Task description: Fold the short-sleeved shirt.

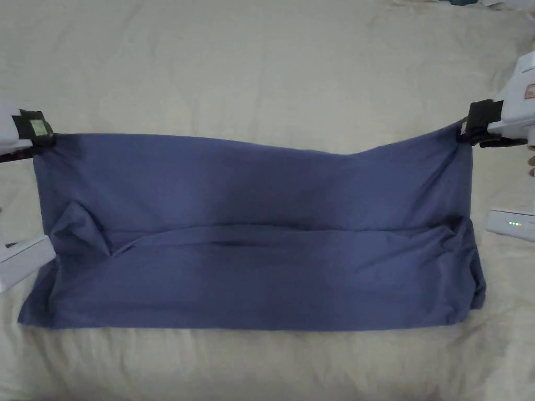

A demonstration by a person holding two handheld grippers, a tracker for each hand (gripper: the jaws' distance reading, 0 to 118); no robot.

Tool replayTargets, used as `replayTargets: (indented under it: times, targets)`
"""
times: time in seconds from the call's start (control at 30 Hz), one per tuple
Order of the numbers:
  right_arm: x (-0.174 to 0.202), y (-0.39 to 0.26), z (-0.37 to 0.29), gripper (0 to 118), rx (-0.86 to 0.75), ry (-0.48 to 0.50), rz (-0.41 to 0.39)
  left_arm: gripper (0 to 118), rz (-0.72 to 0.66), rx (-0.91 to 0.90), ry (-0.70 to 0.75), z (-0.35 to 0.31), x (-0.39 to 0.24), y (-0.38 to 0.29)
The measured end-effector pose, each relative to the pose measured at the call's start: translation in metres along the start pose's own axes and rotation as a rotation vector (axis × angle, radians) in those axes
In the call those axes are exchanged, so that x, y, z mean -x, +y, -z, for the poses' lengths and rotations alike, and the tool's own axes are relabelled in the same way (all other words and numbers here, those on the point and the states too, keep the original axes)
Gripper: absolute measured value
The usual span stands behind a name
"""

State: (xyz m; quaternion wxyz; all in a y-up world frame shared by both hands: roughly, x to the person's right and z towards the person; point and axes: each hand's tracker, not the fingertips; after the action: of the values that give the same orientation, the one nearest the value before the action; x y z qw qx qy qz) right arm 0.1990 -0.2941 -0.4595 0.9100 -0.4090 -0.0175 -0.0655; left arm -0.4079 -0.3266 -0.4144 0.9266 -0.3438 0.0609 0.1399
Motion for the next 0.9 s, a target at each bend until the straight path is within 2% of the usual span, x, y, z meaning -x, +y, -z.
replayTargets:
  times: [0.23, 0.4, 0.5, 0.67, 0.9]
  targets:
    - [-0.015, -0.059, -0.068, 1, -0.064, 0.035, 0.033, 0, -0.032, 0.006, -0.015, -0.036, 0.019, -0.030]
    - [-0.031, -0.112, -0.093, 1, -0.075, 0.046, 0.079, 0, -0.053, 0.035, -0.024, -0.051, 0.031, -0.062]
    - [-0.039, -0.141, -0.092, 1, -0.054, 0.034, 0.102, 0, -0.046, 0.075, -0.012, -0.051, 0.035, -0.084]
    - [-0.040, -0.186, -0.073, 1, 0.023, -0.031, 0.098, 0, -0.036, 0.146, 0.024, -0.042, 0.040, -0.120]
    - [-0.038, -0.224, -0.040, 1, 0.105, -0.084, 0.124, 0, -0.019, 0.229, 0.093, -0.025, 0.042, -0.156]
